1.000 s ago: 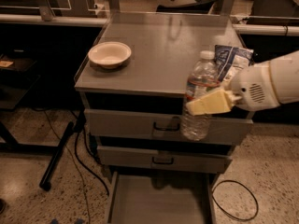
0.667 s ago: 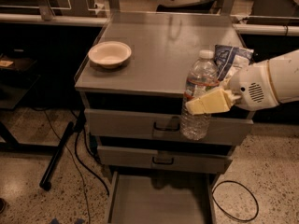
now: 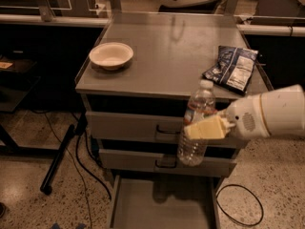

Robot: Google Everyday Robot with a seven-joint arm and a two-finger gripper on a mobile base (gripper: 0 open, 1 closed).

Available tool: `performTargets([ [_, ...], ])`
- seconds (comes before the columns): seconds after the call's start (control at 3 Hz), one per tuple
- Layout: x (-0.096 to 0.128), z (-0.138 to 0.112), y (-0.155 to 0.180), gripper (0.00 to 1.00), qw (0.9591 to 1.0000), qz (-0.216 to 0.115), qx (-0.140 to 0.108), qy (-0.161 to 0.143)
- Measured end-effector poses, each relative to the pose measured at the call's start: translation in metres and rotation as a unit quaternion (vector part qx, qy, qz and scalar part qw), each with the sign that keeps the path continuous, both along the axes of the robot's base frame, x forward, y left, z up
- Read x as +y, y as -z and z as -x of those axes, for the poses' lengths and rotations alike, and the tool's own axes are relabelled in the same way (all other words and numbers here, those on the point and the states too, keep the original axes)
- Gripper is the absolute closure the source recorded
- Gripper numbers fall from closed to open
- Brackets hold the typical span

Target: Place water bottle into bottom drawer

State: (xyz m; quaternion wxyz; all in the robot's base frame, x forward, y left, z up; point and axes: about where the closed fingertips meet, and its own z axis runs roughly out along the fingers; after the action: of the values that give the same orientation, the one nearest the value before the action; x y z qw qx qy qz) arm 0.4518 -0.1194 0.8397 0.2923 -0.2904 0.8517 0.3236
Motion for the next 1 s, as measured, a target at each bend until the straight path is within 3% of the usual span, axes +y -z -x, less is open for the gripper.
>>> performTargets([
  [0.33,0.017,0.024,0.057,1.0,0.998,-0.017,0.061,-0.004],
  [0.67,0.017,0.024,0.057,1.0,0.998,-0.017,0.061,-0.004],
  [1.0,0.032,0.028,0.087,1.0,0.9948,-0.054,0.087,0.002],
])
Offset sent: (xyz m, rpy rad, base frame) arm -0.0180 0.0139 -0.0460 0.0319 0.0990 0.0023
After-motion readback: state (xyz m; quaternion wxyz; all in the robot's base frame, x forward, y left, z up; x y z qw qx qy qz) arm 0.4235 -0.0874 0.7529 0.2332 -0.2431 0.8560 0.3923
